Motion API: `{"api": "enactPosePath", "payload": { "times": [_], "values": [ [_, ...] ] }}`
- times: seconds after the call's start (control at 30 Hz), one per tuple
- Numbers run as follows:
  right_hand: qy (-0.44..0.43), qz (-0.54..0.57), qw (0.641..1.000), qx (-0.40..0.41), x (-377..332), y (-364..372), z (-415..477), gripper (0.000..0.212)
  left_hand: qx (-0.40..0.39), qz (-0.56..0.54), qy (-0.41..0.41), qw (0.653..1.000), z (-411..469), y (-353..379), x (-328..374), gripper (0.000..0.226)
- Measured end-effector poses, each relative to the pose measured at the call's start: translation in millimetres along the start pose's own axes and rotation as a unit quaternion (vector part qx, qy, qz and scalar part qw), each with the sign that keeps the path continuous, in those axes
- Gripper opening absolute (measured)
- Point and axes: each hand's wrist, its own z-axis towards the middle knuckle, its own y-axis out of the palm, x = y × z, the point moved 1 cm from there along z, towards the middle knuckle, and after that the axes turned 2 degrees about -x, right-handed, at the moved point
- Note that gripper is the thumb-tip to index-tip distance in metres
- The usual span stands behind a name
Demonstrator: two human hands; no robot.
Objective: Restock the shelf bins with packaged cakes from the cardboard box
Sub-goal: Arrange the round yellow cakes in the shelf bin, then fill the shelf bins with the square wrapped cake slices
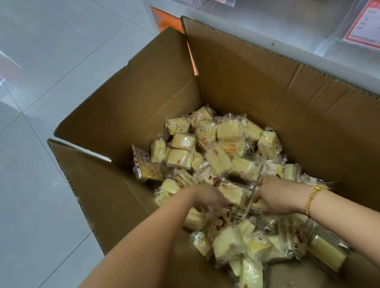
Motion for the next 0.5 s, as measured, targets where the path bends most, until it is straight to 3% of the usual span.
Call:
{"api": "enactPosePath", "payload": {
  "times": [0.07, 0.1, 0.17, 0.2, 0.27, 0.33, 0.4, 0.5],
  "values": [
    [-0.003, 0.032, 0.998, 0.049, 2, -4, 3, 0.034, 0.144, 0.009, -0.051, 0.988, 4, -28, -18, 0.027],
    [0.002, 0.043, 0.996, 0.075, 2, -6, 5, 0.030, 0.244, -0.032, -0.093, 0.965, 0, -44, -29, 0.021],
    [0.019, 0.056, 0.989, 0.139, 0, -15, 9, 0.027, 0.433, -0.101, -0.177, 0.878, -20, -72, -50, 0.021],
    [0.025, 0.066, 0.983, 0.171, -1, -21, 11, 0.027, 0.488, -0.097, -0.213, 0.841, -29, -85, -62, 0.032],
    [0.021, 0.098, 0.968, 0.230, -7, -37, 18, 0.024, 0.493, -0.117, -0.282, 0.815, -37, -97, -87, 0.054],
    [0.002, 0.120, 0.953, 0.279, -15, -56, 32, 0.020, 0.446, -0.182, -0.322, 0.815, -28, -96, -105, 0.057],
    [-0.034, 0.119, 0.948, 0.293, -23, -75, 54, 0.043, 0.394, -0.267, -0.296, 0.828, -20, -83, -115, 0.048],
    [-0.028, 0.087, 0.961, 0.263, -31, -95, 86, 0.060, 0.394, -0.397, -0.242, 0.793, -14, -71, -121, 0.041]
  ]
}}
